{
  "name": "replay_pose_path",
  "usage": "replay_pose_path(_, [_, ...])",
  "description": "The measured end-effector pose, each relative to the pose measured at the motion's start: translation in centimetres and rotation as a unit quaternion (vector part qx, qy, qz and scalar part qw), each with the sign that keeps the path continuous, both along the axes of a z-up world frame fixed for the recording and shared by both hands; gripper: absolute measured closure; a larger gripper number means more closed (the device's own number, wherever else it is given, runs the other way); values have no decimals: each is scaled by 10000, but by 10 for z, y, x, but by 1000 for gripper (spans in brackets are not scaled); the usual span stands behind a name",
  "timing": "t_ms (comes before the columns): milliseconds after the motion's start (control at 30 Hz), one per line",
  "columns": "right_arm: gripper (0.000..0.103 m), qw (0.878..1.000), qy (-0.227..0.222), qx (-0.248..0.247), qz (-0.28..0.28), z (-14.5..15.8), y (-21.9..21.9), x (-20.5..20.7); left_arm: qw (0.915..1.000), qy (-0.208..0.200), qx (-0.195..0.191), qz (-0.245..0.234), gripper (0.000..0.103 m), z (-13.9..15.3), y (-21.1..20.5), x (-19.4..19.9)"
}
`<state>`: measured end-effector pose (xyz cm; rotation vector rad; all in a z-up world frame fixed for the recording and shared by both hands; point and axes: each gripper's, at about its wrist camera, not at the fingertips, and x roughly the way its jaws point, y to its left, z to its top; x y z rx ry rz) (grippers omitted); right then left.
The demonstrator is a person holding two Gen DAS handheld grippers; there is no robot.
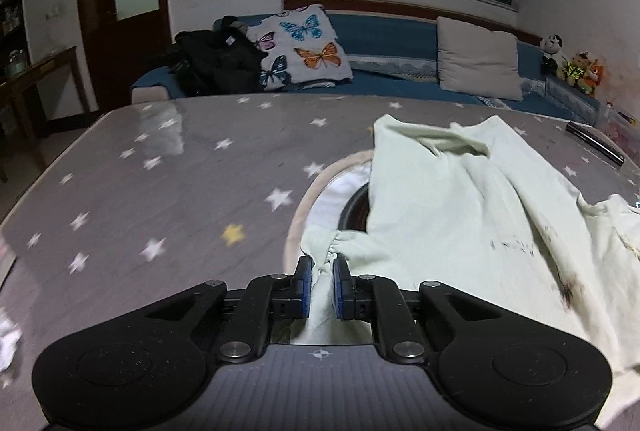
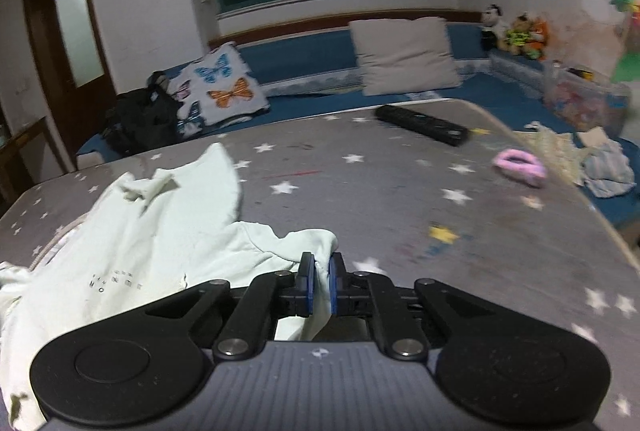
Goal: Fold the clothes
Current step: 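Lift the shirt with both grippers, shake it out and lay it flat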
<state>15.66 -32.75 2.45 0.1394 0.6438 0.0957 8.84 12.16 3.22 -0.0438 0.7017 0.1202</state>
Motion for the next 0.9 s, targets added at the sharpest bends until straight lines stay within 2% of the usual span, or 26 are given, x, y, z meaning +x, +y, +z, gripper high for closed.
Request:
replay_pose_path(233, [97, 9996, 22, -96, -282, 1, -28, -46, 9997, 223, 109, 20, 91, 0, 6, -35])
replay_pose_path(400, [96, 9978, 506, -115, -420, -23, -38, -62, 9985, 552, 61, -26, 90, -13, 11, -45])
replay_pose_path(433, [96, 9975, 587, -125, -379, -26, -39, -64, 9981, 611, 87, -39, 87, -15, 10, -47])
replay_pose_path(500, [91, 9967, 742, -152, -285, -30, -40, -68, 9981, 606, 118, -84, 86, -12, 11, -49])
replay_pose_path(567, [88, 9968, 730, -268, -192, -23, -39, -71, 9983, 547, 183, -118, 78, -6, 12, -51])
replay_pose_path(633, [85, 9974, 635, -329, -94, -10, -37, -66, 9986, 420, 304, -134, 64, 3, 12, -50])
replay_pose_path(667, [80, 9976, 586, -359, -45, -3, -36, -63, 9987, 348, 344, -151, 62, 8, 11, -48])
replay_pose_path(700, [77, 9978, 537, -389, 4, 4, -35, -61, 9988, 290, 353, -170, 61, 12, 11, -46])
replay_pose_path(900, [76, 9980, 310, -392, 375, 33, -20, -32, 9991, 87, 290, -280, 61, 26, 0, -3])
